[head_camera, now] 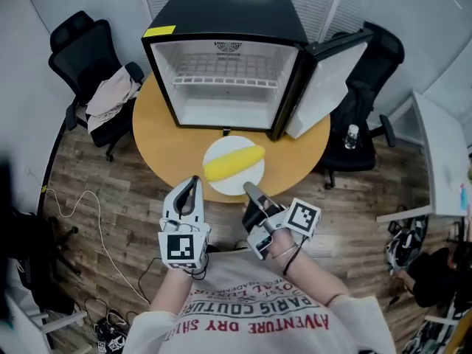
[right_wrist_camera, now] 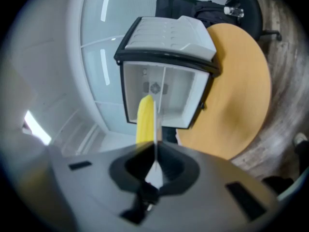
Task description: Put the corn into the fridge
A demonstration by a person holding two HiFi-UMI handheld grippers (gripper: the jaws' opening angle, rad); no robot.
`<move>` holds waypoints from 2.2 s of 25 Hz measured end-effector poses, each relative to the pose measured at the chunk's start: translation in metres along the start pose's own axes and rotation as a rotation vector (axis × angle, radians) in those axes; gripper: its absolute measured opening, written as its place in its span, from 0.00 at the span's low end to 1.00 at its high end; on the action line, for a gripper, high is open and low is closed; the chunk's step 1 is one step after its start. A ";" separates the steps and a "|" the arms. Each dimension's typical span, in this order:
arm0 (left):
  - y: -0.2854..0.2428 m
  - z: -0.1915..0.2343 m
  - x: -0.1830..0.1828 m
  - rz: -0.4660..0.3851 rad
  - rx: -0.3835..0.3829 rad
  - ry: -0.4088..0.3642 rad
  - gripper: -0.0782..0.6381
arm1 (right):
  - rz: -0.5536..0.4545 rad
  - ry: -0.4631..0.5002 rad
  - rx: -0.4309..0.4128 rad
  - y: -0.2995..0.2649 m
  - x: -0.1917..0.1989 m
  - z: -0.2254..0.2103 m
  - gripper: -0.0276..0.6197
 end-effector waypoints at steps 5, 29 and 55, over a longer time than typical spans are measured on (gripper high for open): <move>-0.028 0.002 0.004 0.015 -0.004 0.008 0.14 | 0.000 -0.013 0.000 -0.013 -0.025 -0.008 0.10; -0.184 0.130 -0.001 0.005 0.128 0.034 0.14 | -0.194 -0.073 -0.003 -0.176 -0.126 0.009 0.10; -0.242 0.158 0.015 0.028 0.206 0.070 0.14 | -0.310 -0.153 0.044 -0.259 -0.175 -0.004 0.11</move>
Point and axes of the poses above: the fingertips, and each gripper's own axes: y backward along the fingers, z to its left, x out of its underside, the point moved 1 cm from there along y, backward along the fingers, and after that the axes turned 3 degrees about y, right-handed, at the moved point
